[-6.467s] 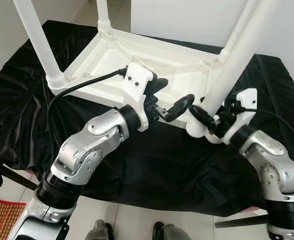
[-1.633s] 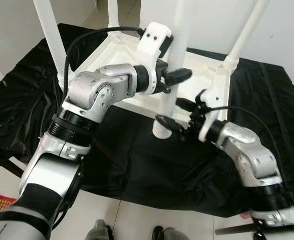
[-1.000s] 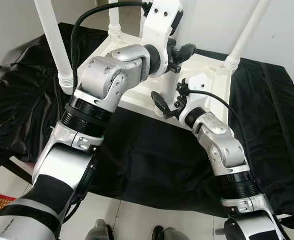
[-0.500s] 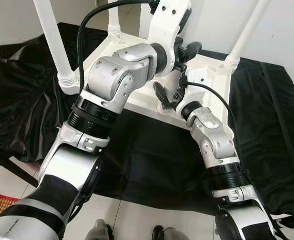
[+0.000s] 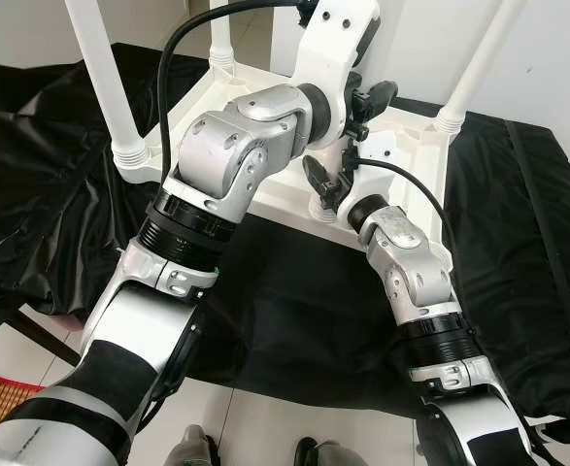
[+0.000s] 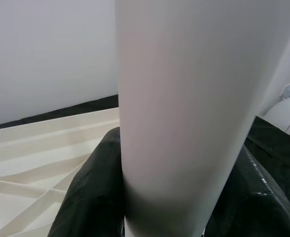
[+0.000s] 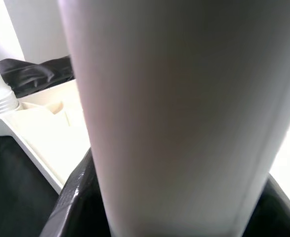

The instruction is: Building children table

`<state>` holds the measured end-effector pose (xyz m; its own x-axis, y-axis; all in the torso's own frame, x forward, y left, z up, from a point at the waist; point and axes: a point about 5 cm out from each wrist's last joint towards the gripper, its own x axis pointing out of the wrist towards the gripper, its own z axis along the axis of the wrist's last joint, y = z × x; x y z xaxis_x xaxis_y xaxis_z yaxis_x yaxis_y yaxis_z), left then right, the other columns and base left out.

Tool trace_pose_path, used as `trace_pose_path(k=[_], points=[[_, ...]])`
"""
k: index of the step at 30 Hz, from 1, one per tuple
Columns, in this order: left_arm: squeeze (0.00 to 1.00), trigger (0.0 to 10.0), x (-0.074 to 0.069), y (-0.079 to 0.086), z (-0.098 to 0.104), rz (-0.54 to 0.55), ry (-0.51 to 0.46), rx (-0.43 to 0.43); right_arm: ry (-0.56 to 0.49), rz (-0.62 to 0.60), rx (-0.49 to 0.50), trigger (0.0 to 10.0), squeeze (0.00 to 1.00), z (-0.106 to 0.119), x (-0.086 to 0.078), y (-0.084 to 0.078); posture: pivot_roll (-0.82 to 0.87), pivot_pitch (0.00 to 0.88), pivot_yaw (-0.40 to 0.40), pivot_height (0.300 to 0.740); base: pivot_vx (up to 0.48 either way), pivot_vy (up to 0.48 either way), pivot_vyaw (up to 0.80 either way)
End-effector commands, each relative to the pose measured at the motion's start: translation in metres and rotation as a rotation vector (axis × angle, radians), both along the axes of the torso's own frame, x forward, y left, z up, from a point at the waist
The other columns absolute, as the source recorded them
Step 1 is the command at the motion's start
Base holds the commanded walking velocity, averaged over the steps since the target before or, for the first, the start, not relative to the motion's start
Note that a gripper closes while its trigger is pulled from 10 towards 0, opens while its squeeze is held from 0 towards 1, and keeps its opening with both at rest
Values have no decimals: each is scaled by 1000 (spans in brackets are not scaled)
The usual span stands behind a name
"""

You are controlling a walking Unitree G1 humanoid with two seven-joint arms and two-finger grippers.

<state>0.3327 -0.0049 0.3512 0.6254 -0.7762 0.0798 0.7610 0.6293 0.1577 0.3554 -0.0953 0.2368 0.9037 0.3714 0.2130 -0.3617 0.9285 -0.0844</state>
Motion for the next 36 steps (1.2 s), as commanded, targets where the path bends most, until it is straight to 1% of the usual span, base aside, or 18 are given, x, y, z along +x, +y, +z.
trace_pose_path(k=[1,2,3,10,14,15,17,18,19,22,23,28,29,31,33,34,35,36], points=[[0,10000,-8,-6,8,-29,-75,13,-21,-7,-15,1569,0,2,-1,-3,63,135,-63,740,0,0,0],[0,10000,-8,-6,8,-29,-75,13,-21,-7,-15,1569,0,2,-1,-3,63,135,-63,740,0,0,0],[1000,10000,-9,-7,8,-45,-70,-5,-13,-18,1,10000,0,2,-1,-4,63,135,-63,740,0,0,0],[1000,10000,-13,-7,11,-96,-52,-43,0,-47,30,10000,0,2,1,-5,63,142,-57,740,0,0,0],[1000,10000,-13,-6,12,-94,-53,-53,4,-56,43,10000,0,2,1,-5,65,143,-55,740,0,0,0],[1000,10000,-16,-5,15,-120,-52,-79,11,-87,77,10000,0,3,3,-10,65,143,-55,740,0,0,0],[1000,10000,-18,-5,17,-146,-46,-108,14,-111,98,10000,0,4,5,-14,65,143,-55,740,0,0,0],[200,10000,-20,-5,18,-161,-50,-120,17,-126,104,10000,0,4,6,-16,67,147,-52,740,0,0,0],[0,10000,-23,-5,20,-181,-50,-141,20,-141,111,10000,0,3,6,-18,67,147,-52,740,0,0,0],[0,10000,-26,-2,22,-212,-33,-189,21,-191,147,10000,0,4,8,-25,67,147,-52,740,0,0,0],[0,10000,-26,-2,22,-212,-33,-189,21,-191,147,10000,0,4,8,-25,67,147,-52,740,0,0,0],[0,10000,-27,4,17,-236,0,-226,1,-269,173,10000,0,7,8,-38,65,147,-50,740,0,0,0],[0,10000,-27,4,17,-236,0,-226,1,-269,173,10000,0,7,8,-38,65,147,-50,740,0,0,0],[0,10000,-25,11,9,-225,26,-255,-18,-335,154,10000,0,5,5,-50,58,144,-51,740,0,0,0],[0,10000,-23,17,-1,-208,61,-272,-28,-372,139,10000,0,3,2,-58,52,141,-49,740,0,0,0],[0,10000,-23,17,-1,-208,61,-272,-28,-372,139,10000,0,3,2,-58,52,141,-49,740,0,0,0],[0,10000,-21,21,-11,-183,77,-272,-30,-392,126,10000,0,1,-1,-64,49,141,-48,740,0,0,0],[0,10000,-21,21,-11,-183,77,-272,-30,-392,126,10000,0,1,-1,-64,49,141,-48,740,0,0,0]])
